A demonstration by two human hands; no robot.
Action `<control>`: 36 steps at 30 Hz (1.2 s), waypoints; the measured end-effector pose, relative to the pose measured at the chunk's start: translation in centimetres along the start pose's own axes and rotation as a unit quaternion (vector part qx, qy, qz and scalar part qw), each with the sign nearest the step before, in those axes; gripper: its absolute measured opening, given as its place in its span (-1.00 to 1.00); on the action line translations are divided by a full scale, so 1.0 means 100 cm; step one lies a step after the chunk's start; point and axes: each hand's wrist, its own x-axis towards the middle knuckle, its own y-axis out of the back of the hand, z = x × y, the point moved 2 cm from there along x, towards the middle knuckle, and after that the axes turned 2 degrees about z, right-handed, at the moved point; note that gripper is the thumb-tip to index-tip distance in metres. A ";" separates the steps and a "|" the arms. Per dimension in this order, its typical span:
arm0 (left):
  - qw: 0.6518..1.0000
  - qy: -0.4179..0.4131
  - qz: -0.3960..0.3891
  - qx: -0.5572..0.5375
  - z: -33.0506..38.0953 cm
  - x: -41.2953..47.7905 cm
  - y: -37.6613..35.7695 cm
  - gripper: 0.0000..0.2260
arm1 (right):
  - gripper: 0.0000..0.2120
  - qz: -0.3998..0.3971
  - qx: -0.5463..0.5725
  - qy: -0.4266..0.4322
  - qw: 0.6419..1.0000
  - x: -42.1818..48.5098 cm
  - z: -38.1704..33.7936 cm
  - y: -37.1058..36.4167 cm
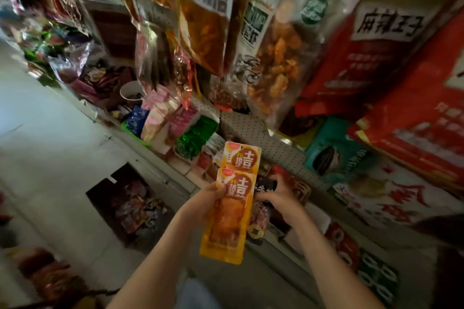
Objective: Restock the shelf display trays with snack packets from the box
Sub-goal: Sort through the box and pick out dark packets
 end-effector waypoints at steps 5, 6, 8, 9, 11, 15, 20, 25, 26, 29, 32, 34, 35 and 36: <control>0.996 0.011 0.041 0.077 -0.055 0.022 -0.044 -0.68 | -0.41 -0.140 -0.163 0.023 0.976 0.011 0.040 0.060; 0.996 0.016 0.041 0.075 -0.070 0.029 -0.053 -0.70 | -0.42 -0.159 -0.177 0.024 0.971 0.012 0.052 0.072; 0.997 0.022 0.033 0.073 -0.094 0.041 -0.067 -0.74 | -0.52 -0.156 -0.201 0.008 0.967 0.020 0.081 0.090; 0.997 0.019 0.036 0.068 -0.103 0.049 -0.077 -0.76 | -0.57 -0.135 -0.215 0.007 0.967 0.030 0.098 0.102; 0.996 0.004 0.055 0.074 -0.115 0.058 -0.087 -0.81 | -0.65 -0.078 -0.219 -0.002 0.973 0.044 0.127 0.114; 0.990 -0.016 0.064 0.126 -0.136 0.103 -0.105 -0.77 | -0.71 0.078 -0.204 -0.023 0.976 0.081 0.182 0.136; 0.993 -0.026 0.099 0.060 -0.167 0.165 -0.118 -0.80 | -0.68 0.168 -0.294 0.004 0.941 0.137 0.234 0.145; 0.993 -0.021 0.114 -0.007 -0.204 0.198 -0.123 -0.79 | -0.89 0.229 -0.263 0.034 0.937 0.172 0.260 0.153; 0.993 -0.022 0.118 -0.018 -0.209 0.200 -0.124 -0.80 | -0.93 0.237 -0.259 0.047 0.935 0.175 0.262 0.156; 0.993 -0.022 0.111 -0.038 -0.222 0.203 -0.124 -0.82 | -0.91 0.227 -0.351 0.069 0.906 0.185 0.274 0.159; 0.993 -0.019 0.106 -0.049 -0.231 0.206 -0.119 -0.81 | -0.85 0.207 -0.478 0.058 0.852 0.195 0.280 0.158; 0.993 -0.024 0.100 -0.053 -0.231 0.210 -0.114 -0.78 | -0.78 0.218 -0.510 0.045 0.831 0.204 0.280 0.156; 0.994 -0.023 0.094 -0.058 -0.231 0.212 -0.112 -0.78 | -0.77 0.229 -0.519 0.042 0.823 0.207 0.278 0.156; 0.994 -0.021 0.091 -0.062 -0.232 0.215 -0.110 -0.78 | -0.76 0.241 -0.524 0.041 0.816 0.211 0.278 0.154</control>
